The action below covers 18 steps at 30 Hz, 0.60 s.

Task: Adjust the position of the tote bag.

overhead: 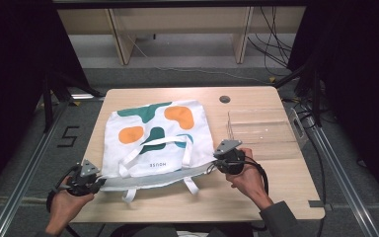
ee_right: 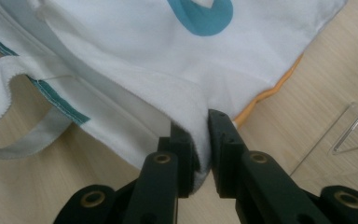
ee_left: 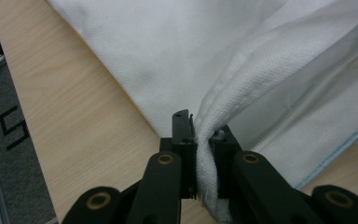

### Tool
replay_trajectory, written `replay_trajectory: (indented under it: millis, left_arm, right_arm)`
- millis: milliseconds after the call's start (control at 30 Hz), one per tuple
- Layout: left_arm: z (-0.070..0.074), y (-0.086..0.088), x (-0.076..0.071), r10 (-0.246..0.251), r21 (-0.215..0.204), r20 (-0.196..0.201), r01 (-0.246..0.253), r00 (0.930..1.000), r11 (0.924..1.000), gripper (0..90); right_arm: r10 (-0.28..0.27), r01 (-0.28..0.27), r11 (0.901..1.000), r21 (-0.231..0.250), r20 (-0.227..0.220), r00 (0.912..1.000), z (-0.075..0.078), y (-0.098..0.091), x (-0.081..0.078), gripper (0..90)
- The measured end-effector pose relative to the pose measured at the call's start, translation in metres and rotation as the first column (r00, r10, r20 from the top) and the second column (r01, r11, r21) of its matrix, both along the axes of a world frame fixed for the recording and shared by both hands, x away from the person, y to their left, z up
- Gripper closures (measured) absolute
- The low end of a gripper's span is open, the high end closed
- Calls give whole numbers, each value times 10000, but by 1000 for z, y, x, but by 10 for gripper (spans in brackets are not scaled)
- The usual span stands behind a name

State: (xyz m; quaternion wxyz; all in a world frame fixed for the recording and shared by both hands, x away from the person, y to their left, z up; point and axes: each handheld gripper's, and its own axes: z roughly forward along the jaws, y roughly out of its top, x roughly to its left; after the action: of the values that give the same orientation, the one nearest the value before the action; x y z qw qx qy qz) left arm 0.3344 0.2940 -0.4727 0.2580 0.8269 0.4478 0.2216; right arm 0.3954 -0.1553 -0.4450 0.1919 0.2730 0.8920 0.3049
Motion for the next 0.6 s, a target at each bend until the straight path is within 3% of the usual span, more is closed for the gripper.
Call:
replay_trajectory:
  millis: [33, 100, 133, 167, 300, 433, 600]
  left_arm:
    - [6, 0, -1, -114, -225, -13, 114, 9999, 9997, 842]
    - [8, 0, -3, -72, -258, -24, 71, 10000, 9996, 842]
    - [9, -1, -3, -96, -345, 45, 97, 9999, 9994, 842]
    - [11, -1, -4, -164, -263, 21, 164, 9999, 9995, 843]
    - [14, -6, -7, -373, -448, -26, 372, 9993, 9983, 842]
    - [18, -6, -8, -571, -565, -56, 567, 9984, 9968, 842]
    - [25, -9, -11, -709, -652, 177, 719, 9973, 9953, 843]
  right_arm:
    - [-27, 27, 9999, 121, 26, 10000, 3, -1, -2, 811]
    - [143, -144, 9998, 118, 104, 9998, 4, -2, -2, 811]
    - [53, -51, 9999, 165, -109, 9999, 6, -2, -4, 811]
    - [50, -51, 9996, 269, 42, 10000, 6, -3, -4, 812]
    - [-106, 110, 9985, 539, -72, 9999, 12, -11, -4, 812]
    - [-90, 94, 9988, 487, -90, 9999, 15, -14, -6, 812]
    - [-68, 80, 9989, 469, -244, 9997, 22, -19, -9, 811]
